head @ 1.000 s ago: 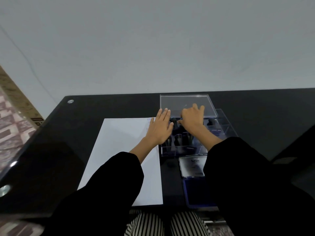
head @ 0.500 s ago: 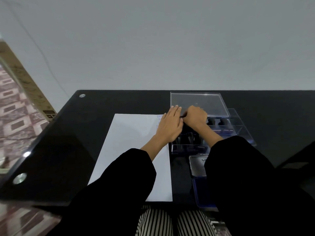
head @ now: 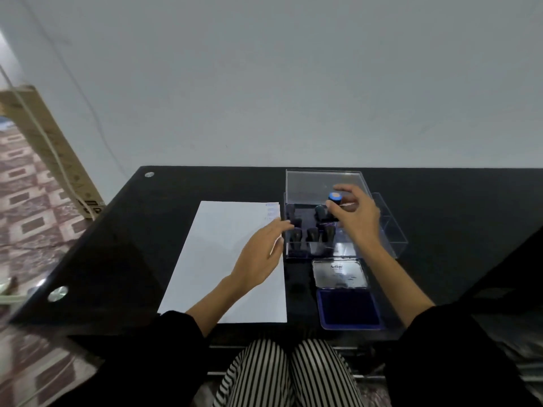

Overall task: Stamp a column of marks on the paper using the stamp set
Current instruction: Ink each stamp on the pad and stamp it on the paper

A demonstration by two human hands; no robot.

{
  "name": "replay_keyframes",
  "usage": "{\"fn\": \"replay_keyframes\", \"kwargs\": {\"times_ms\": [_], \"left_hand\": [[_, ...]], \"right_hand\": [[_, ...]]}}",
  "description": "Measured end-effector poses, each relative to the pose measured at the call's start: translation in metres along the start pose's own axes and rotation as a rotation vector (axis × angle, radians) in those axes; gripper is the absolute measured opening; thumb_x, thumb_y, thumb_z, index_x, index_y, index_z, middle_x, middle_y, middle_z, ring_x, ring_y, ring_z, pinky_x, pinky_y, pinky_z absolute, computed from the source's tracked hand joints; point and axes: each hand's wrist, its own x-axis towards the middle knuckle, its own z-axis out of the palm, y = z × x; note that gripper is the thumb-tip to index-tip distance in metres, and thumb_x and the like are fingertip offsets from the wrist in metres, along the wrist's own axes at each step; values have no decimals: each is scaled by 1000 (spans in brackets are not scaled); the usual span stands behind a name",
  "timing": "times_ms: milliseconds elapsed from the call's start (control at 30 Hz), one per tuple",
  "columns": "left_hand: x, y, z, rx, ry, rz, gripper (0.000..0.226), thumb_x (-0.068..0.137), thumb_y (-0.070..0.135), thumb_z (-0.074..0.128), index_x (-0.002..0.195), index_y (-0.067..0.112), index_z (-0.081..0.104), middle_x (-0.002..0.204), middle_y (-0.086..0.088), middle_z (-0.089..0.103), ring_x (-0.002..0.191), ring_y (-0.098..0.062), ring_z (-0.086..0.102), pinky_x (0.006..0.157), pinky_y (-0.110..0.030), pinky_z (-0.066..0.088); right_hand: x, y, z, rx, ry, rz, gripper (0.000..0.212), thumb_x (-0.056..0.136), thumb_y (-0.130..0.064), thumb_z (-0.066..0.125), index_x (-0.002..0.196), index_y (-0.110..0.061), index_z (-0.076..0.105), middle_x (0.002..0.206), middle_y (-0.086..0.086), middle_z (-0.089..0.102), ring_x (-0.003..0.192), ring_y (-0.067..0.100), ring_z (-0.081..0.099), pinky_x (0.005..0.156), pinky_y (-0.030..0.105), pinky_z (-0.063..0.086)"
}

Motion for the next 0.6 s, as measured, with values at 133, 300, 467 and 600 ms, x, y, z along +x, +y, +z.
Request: {"fn": "replay_keyframes", "kwargs": {"times_ms": [133,300,467,600], "left_hand": [[-49,12,20,-28,-13,100,40,96,25,32,127,19,56,134,5,54,131,1,37,110,-18,29],[-82,19,39,78,-136,50,47,97,33,33,141,18,39,149,5,36,139,1,15,115,-18,13],[-89,21,48,226,-248,-47,54,100,40,29,149,22,15,157,7,11,142,-1,-5,118,-26,0],[-89,22,51,376,-307,-53,60,98,51,21,150,24,6,158,8,3,145,-7,-8,116,-28,-7]], "right_hand": [[-49,11,-15,3,-46,-9,21,81,-8,70,99,-18,66,94,6,66,71,12,61,58,10,52],[-96,26,-23,-104,-107,-30,20,80,-12,71,96,-20,65,93,3,65,67,9,64,61,25,57],[-122,32,-27,-182,-94,-82,21,79,-12,72,98,-19,65,93,-4,59,64,1,60,57,9,49],[-133,35,-26,-211,-112,-100,23,78,-10,72,98,-19,63,95,-4,59,63,1,61,59,8,49]]}}
